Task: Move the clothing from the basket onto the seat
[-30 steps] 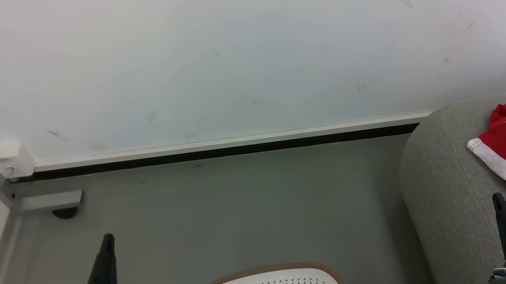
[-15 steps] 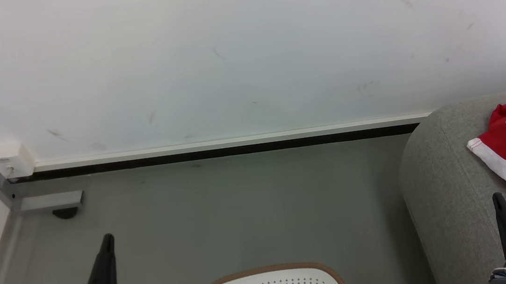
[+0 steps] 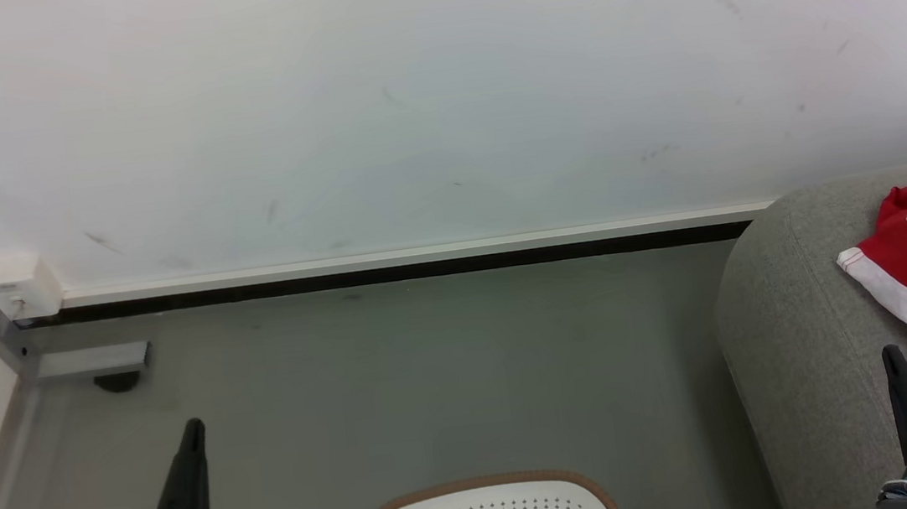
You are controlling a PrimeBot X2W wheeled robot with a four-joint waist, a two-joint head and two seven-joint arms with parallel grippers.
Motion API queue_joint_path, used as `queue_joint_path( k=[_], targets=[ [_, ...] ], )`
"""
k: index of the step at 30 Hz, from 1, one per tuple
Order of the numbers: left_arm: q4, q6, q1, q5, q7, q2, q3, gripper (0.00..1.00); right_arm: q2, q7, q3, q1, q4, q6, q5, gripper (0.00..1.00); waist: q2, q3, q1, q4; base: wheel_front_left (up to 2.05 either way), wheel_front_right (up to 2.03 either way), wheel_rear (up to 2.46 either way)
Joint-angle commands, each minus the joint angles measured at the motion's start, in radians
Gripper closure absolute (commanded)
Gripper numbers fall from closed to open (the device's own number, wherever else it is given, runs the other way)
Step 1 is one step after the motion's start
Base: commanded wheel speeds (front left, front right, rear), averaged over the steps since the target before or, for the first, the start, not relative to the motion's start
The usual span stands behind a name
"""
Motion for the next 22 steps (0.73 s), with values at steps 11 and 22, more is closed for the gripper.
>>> queue_joint_path(
  k=[11, 22],
  targets=[
    [-0.003, -0.004, -0.008, -0.012, 0.004, 0.002, 0.003, 1.00, -0.009, -0.005, 0.005, -0.009, -0.004, -0.002, 0.009, 1.00, -0.0001, 0.000, 0.0000, 0.000, 0.00, 0.00, 0.00],
    [-0.003, -0.004, -0.008, -0.012, 0.004, 0.002, 0.003, 1.00, -0.012, -0.008, 0.008, -0.009, -0.004, -0.002, 0.013, 1.00, -0.0001, 0.000, 0.0000, 0.000, 0.00, 0.00, 0.00]
  ],
)
